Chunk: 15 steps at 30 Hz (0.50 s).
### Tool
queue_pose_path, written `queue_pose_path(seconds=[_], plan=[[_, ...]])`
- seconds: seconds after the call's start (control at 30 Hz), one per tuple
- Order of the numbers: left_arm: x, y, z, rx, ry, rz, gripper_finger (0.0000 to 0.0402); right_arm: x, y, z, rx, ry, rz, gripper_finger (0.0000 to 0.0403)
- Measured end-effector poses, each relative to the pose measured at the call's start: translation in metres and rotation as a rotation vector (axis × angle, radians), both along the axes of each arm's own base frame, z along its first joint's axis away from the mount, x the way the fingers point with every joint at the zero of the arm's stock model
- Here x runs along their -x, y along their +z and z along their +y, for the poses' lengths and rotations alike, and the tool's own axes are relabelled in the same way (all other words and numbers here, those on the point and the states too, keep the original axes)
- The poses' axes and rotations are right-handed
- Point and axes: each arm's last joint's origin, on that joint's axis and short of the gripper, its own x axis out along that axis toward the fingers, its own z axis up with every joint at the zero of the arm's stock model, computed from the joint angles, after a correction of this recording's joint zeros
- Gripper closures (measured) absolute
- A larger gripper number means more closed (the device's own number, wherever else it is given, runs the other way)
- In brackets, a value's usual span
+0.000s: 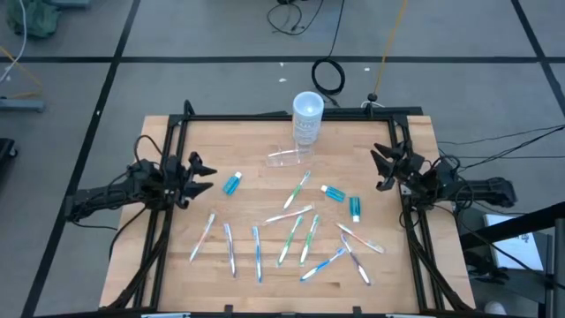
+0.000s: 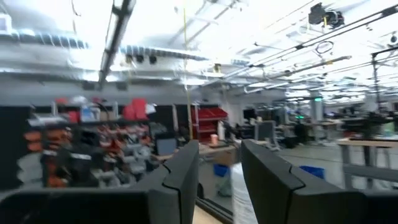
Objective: Pick & Place toothbrushing station
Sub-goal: Put the bottom left orange toothbrush into the transparent organizer
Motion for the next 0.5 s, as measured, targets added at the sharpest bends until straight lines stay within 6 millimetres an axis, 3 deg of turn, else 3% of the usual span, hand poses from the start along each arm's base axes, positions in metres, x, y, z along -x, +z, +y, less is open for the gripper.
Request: queue_pose_path(seconds=[0.2,0.5], plan=[[-0.001,0.001,0.001,0.056,0.032,-0.009,0.0172,-0.011,0.002,0.001,0.004,0.057,-0.013,0.0291],[-0.013,0.005,-0.003,0.089,0.012,0.046,0.0172,-0.041,-0.011,0.000,0.001,0.042,0.206,0.0291]])
